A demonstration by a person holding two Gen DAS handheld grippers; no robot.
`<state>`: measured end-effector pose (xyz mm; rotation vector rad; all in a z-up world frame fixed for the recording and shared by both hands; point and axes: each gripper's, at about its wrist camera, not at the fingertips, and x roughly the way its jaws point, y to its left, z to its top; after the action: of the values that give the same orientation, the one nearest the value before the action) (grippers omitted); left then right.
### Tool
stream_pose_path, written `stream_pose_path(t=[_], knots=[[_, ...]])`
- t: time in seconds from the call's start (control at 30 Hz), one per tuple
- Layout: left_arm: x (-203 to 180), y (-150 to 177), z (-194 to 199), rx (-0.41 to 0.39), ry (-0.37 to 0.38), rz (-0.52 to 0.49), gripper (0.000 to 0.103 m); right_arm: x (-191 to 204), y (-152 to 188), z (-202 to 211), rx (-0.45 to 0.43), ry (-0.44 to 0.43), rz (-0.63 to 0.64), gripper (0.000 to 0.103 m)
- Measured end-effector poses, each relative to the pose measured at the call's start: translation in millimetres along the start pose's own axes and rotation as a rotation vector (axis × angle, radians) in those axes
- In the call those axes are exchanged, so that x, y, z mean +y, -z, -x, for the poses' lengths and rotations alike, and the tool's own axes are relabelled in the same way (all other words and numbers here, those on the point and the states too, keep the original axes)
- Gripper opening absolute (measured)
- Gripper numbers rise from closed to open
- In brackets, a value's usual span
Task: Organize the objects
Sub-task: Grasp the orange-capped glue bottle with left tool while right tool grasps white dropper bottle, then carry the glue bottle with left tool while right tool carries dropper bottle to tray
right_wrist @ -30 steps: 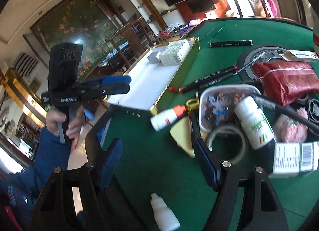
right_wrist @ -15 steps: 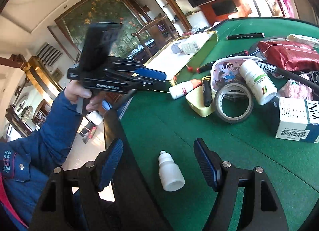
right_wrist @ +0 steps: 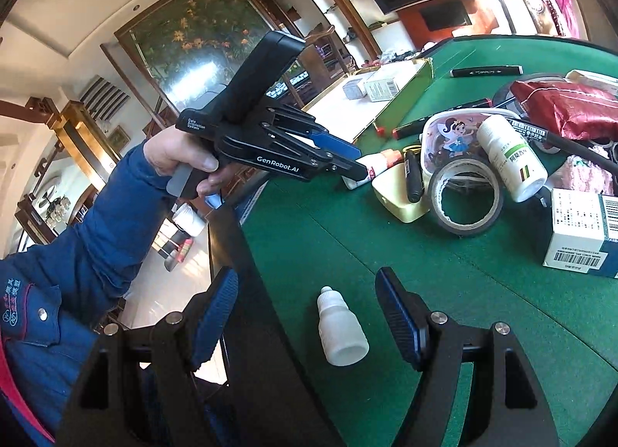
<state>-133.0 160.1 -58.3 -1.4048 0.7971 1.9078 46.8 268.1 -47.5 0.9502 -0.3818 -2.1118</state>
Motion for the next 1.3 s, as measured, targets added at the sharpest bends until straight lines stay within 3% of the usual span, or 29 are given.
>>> stream_pose_path(t=[0.13,0.3,0.4,0.7,0.73,0.83,1.17,1.3], knots=[[4,3,-9,0.006,0.008,0.047,0.030,0,1,-1,0.000,-0.002,-0.002,0.074],[-1,19,-1,-0.090,-0.041,0.126,0.027,0,1,0,0.000,0.008,0.006,0.074],[-2,39,6,-0.150,-0.031,0.180,0.027,3,2,1,0.023,0.034,0.028,0.074],[-9,80,19,-0.198,0.018,0.242,0.027,39,-1,-30,0.274,0.186,0.292,0.074],[-10,80,18,-0.198,0.013,0.240,0.027,40,-2,-36,0.297,0.198,0.307,0.070],[-11,76,16,-0.195,0.003,0.229,0.027,36,-1,-56,0.380,0.202,0.313,0.024],[-1,65,6,-0.226,0.008,0.267,0.031,38,14,-58,0.360,0.278,0.329,0.026],[-11,70,8,-0.284,-0.040,0.279,0.027,38,14,-59,0.343,0.302,0.312,0.025]])
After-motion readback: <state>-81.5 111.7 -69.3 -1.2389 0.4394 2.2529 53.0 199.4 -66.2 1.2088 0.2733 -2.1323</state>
